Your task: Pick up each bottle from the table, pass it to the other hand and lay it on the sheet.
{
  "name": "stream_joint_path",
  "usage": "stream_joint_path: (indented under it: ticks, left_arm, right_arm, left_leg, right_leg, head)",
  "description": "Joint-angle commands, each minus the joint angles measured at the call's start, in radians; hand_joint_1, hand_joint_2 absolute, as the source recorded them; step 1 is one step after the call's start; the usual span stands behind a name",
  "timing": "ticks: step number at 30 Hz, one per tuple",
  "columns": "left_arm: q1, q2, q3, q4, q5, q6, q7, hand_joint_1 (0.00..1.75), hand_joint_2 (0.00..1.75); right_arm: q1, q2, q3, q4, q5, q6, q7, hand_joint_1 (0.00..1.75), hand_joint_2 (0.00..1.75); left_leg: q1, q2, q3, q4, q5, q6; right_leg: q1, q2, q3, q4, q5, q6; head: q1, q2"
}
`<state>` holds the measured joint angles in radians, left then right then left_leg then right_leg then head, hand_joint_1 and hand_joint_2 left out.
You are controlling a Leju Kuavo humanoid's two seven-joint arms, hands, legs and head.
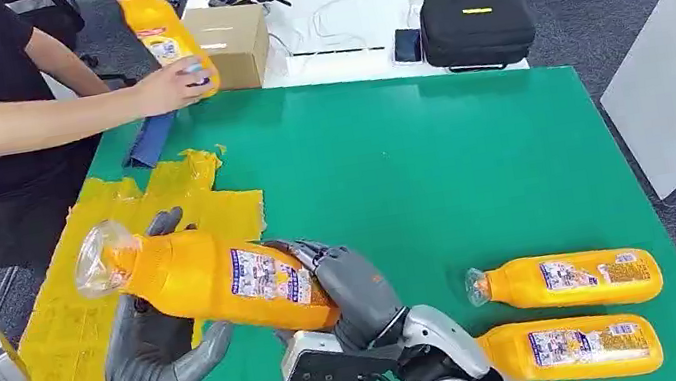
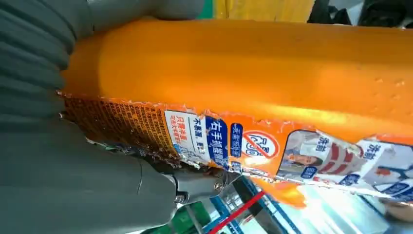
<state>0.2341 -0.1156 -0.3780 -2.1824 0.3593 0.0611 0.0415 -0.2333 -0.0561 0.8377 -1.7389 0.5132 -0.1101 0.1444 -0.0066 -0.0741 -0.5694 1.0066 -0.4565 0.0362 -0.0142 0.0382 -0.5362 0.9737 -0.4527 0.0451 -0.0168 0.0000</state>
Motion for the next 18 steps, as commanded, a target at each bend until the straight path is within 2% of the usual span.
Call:
stream_joint_path:
  ticks: [1, 2, 3, 6, 7, 8, 9, 18]
  left_arm:
    - [-0.036, 0.016, -0.04, 0.094, 0.081, 0.003, 0.02, 0.0, 1.75]
    - [-0.038, 0.017, -0.044, 0.098, 0.09, 0.007, 0.016, 0.0, 1.75]
    - [-0.039, 0.018, -0.047, 0.101, 0.093, 0.009, 0.015, 0.0, 1.75]
    - [-0.048, 0.016, -0.054, 0.108, 0.092, 0.017, 0.017, 0.0, 1.75]
    - [-0.048, 0.016, -0.054, 0.108, 0.092, 0.017, 0.017, 0.0, 1.75]
    - [-0.051, 0.016, -0.055, 0.11, 0.083, 0.025, 0.014, 1.52, 1.75]
    - [-0.05, 0.015, -0.054, 0.111, 0.084, 0.029, 0.013, 1.75, 1.75]
    - [-0.046, 0.018, -0.044, 0.102, 0.07, 0.049, -0.017, 1.75, 1.75]
  right_arm:
    - [-0.149, 0.032, 0.017, 0.273, -0.086, -0.06, -0.143, 1.75, 1.75]
    - [-0.152, 0.032, 0.024, 0.271, -0.095, -0.055, -0.138, 1.75, 1.75]
    - [-0.157, 0.034, 0.032, 0.271, -0.095, -0.05, -0.136, 1.75, 1.75]
    - [-0.169, 0.038, 0.055, 0.274, -0.087, -0.034, -0.132, 1.75, 1.75]
    - [-0.169, 0.038, 0.055, 0.274, -0.087, -0.034, -0.132, 1.75, 1.75]
    - [-0.173, 0.04, 0.062, 0.276, -0.086, -0.031, -0.132, 1.75, 1.75]
    - [-0.176, 0.04, 0.066, 0.277, -0.082, -0.029, -0.131, 1.75, 1.75]
    - [-0.176, 0.04, 0.061, 0.285, -0.081, -0.026, -0.132, 1.75, 1.75]
  left_leg:
    - [0.0, 0.008, 0.003, -0.002, 0.0, -0.002]
    - [0.001, 0.01, 0.004, -0.002, 0.0, -0.003]
    - [0.0, 0.006, 0.002, -0.001, 0.001, -0.002]
    - [0.0, 0.004, 0.002, -0.001, 0.0, -0.001]
    - [0.001, 0.008, 0.003, -0.001, 0.0, -0.002]
    - [0.0, 0.006, 0.002, -0.001, 0.0, -0.002]
    - [0.0, 0.005, 0.002, -0.001, 0.0, -0.002]
    - [0.0, 0.005, 0.001, -0.001, 0.001, -0.001]
  right_leg:
    - [0.001, 0.001, 0.002, -0.002, 0.001, -0.001]
    - [0.001, 0.0, 0.003, -0.002, 0.001, -0.002]
    - [0.001, -0.001, 0.002, -0.001, 0.001, -0.001]
    - [0.0, -0.001, 0.001, -0.001, 0.0, -0.001]
    - [0.001, -0.001, 0.003, -0.001, 0.0, -0.002]
    - [0.001, -0.001, 0.002, -0.001, 0.0, -0.001]
    - [0.001, -0.001, 0.002, -0.001, 0.0, -0.001]
    - [0.001, -0.001, 0.001, -0.001, 0.0, -0.001]
  head:
    - [0.0, 0.0]
    - [0.0, 0.0]
    - [0.0, 0.0]
    - [0.0, 0.0]
    - [0.0, 0.0]
    - [0.0, 0.0]
    - [0.0, 0.0]
    - [0.0, 0.0]
